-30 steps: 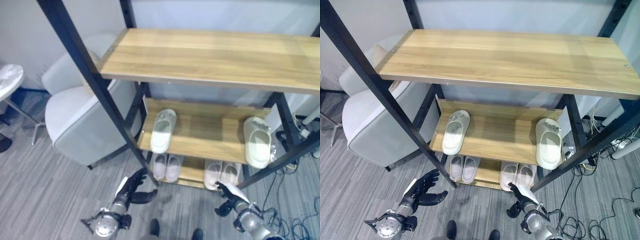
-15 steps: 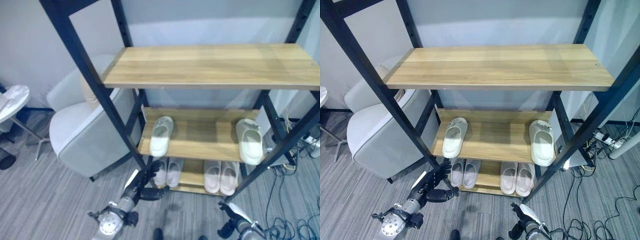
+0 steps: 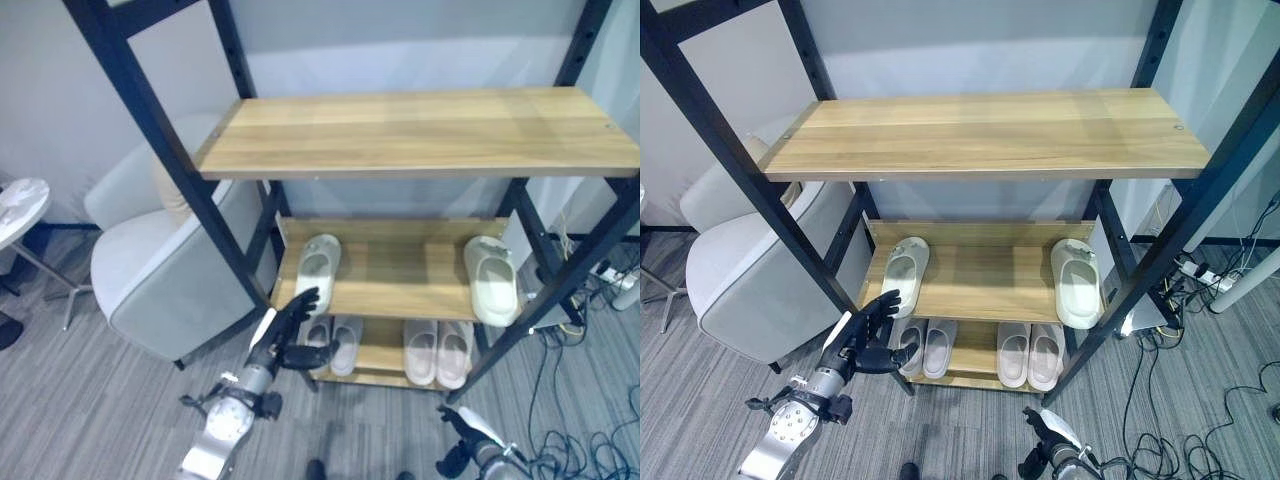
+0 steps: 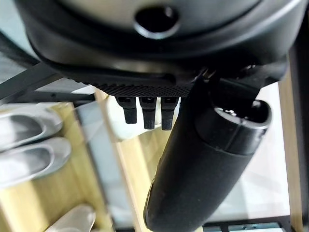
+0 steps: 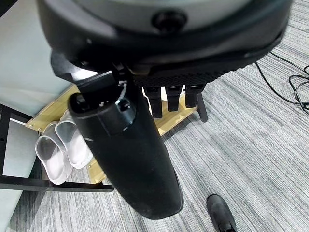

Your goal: Arrange the slippers neatly on the shoe rack.

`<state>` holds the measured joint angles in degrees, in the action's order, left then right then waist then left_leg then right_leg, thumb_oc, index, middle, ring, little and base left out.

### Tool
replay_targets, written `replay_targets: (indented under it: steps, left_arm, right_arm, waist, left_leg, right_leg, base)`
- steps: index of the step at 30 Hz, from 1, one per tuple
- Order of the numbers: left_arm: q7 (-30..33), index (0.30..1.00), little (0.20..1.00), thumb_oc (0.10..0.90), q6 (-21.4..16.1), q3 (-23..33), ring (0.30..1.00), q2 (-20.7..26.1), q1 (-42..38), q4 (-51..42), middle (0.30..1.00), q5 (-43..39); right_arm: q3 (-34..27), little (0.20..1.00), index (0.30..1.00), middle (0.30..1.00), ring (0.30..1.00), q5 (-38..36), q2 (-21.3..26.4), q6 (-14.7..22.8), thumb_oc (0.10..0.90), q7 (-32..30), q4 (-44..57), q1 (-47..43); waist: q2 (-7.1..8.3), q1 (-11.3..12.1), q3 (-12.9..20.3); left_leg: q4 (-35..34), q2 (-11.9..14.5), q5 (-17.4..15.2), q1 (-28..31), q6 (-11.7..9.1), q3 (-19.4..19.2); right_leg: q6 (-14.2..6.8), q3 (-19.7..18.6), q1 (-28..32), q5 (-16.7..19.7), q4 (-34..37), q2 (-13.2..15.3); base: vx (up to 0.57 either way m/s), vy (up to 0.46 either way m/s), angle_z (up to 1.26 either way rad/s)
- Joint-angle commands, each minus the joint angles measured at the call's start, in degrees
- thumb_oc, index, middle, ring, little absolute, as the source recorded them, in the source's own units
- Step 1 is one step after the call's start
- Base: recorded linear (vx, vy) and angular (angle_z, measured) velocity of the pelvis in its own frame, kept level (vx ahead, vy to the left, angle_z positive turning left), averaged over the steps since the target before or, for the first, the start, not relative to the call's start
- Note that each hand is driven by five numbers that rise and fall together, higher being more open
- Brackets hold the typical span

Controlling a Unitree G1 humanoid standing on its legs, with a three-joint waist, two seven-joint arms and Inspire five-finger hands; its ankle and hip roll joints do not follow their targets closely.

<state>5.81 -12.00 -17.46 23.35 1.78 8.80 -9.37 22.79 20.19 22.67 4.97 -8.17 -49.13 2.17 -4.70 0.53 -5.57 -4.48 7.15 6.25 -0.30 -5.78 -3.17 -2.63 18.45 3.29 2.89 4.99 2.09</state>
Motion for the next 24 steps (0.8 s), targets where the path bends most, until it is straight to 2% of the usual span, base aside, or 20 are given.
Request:
replay_targets:
  steps: [1,7,13,18,20,24]
  left_arm:
    - [7.28,0.900,0.900,0.800,-6.18,5.03,0.900,0.42,-11.88,0.90,0.900,4.91]
    - [13.05,0.900,0.900,0.800,-5.33,6.21,0.900,2.23,-17.05,3.92,0.900,10.83]
    - [15.34,0.900,0.900,0.800,-4.22,6.44,0.900,5.52,-20.48,5.80,0.900,17.43]
    - [17.03,0.900,0.900,0.800,-3.02,6.13,0.900,9.35,-23.76,7.34,0.900,24.24]
    - [18.63,0.900,0.900,0.800,-1.63,5.42,0.900,12.71,-25.82,9.87,0.900,29.86]
    - [19.88,0.900,0.900,0.800,0.54,4.65,0.900,16.29,-27.72,12.33,0.900,35.40]
  right_arm:
    - [-0.37,0.900,0.900,0.900,0.900,0.14,0.80,1.82,0.800,-0.97,3.96,-1.66]
    - [-0.31,0.900,0.900,0.900,0.900,-0.31,0.72,2.06,0.800,-1.38,3.51,-2.06]
    - [-0.14,0.900,0.900,0.900,0.900,-0.54,0.85,2.40,0.800,-1.74,3.19,-2.78]
    - [-0.01,0.900,0.900,0.900,0.900,-0.82,0.98,2.56,0.800,-1.74,3.48,-3.58]
    - [0.66,0.900,0.900,0.900,0.900,-0.62,1.15,2.84,0.800,-1.68,3.62,-4.23]
    - [0.98,0.900,0.900,0.900,0.900,-0.48,1.31,3.04,0.800,-1.57,4.22,-5.04]
  waist:
    - [3.73,-1.05,1.30]
    - [4.11,-1.45,0.74]
    - [4.21,-1.77,0.11]
    - [4.16,-2.31,-0.54]
    - [4.15,-2.67,-0.73]
    - [4.37,-2.87,-0.92]
  left_leg:
    - [-0.52,0.58,-2.70,-1.43,-3.48,-2.49]
    - [-0.52,0.44,-3.09,-2.22,-3.24,-2.96]
    - [-0.52,0.25,-3.08,-3.36,-3.20,-3.21]
    - [-0.52,-0.18,-2.72,-5.35,-3.19,-3.23]
    - [-0.52,-0.26,-2.50,-6.96,-3.09,-3.61]
    - [-0.52,-0.34,-2.22,-8.92,-2.78,-3.97]
  right_leg:
    - [-6.63,-0.54,-0.55,-4.39,0.01,5.44]
    - [-6.95,-0.93,-1.72,-3.91,0.01,5.94]
    - [-7.24,-1.30,-3.15,-3.32,0.01,6.40]
    - [-7.39,-1.85,-5.62,-2.44,0.01,6.79]
    - [-7.53,-2.25,-7.79,-1.64,0.01,7.12]
    - [-7.63,-2.97,-10.32,-0.81,0.01,7.50]
  base:
    - [-0.03,0.029,-0.18]
    - [0.00,0.010,-0.07]
    - [-0.02,0.013,-0.02]
    - [-0.05,0.024,-0.10]
    - [-0.06,0.047,-0.12]
    - [-0.04,0.028,-0.06]
